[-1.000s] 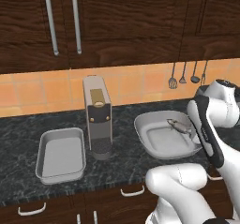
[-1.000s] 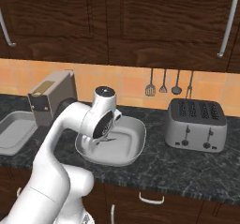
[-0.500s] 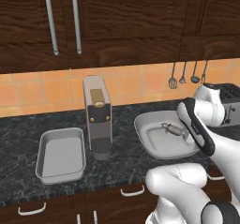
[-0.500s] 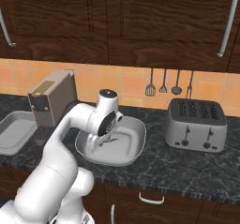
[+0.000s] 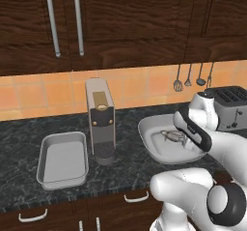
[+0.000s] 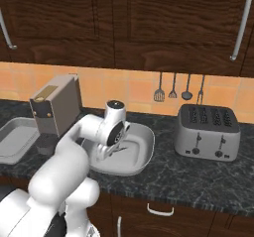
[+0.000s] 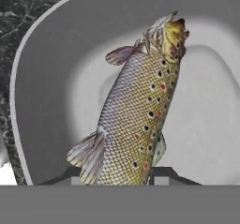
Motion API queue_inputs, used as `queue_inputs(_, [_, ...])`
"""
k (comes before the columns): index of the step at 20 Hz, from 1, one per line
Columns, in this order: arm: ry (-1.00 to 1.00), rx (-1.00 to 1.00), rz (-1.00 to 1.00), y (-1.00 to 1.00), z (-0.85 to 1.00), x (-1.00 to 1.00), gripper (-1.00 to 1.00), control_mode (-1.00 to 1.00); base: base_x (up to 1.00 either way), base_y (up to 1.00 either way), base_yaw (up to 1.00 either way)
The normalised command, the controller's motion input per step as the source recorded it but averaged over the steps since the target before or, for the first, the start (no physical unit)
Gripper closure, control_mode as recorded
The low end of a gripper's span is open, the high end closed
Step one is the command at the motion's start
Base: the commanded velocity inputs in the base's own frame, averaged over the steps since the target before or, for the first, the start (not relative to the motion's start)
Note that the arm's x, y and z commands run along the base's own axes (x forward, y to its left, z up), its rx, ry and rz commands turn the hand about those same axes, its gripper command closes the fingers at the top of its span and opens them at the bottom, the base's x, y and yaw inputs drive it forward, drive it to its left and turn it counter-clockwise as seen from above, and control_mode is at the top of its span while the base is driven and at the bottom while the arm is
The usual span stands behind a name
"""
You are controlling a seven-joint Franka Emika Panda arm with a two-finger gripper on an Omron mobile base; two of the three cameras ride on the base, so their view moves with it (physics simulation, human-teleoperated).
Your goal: Place one tomato and one fish in each tupperware on the nearby counter, to pack two identical lunches.
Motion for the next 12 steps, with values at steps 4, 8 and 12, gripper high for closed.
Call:
queue_inputs(4, [0.0,-0.01,0.04,0.0,-0.34,0.4,1.0,-1.0,0.0,0.0,0.0])
queue_inputs(8, [0.0,0.0,0.05,0.0,-0.29,0.36,-1.0,-1.0,0.0,0.0,0.0])
queue_inputs(12, [0.0,0.0,0.05,-0.01,-0.14,0.22,-1.0,-1.0,0.0,0.0,0.0])
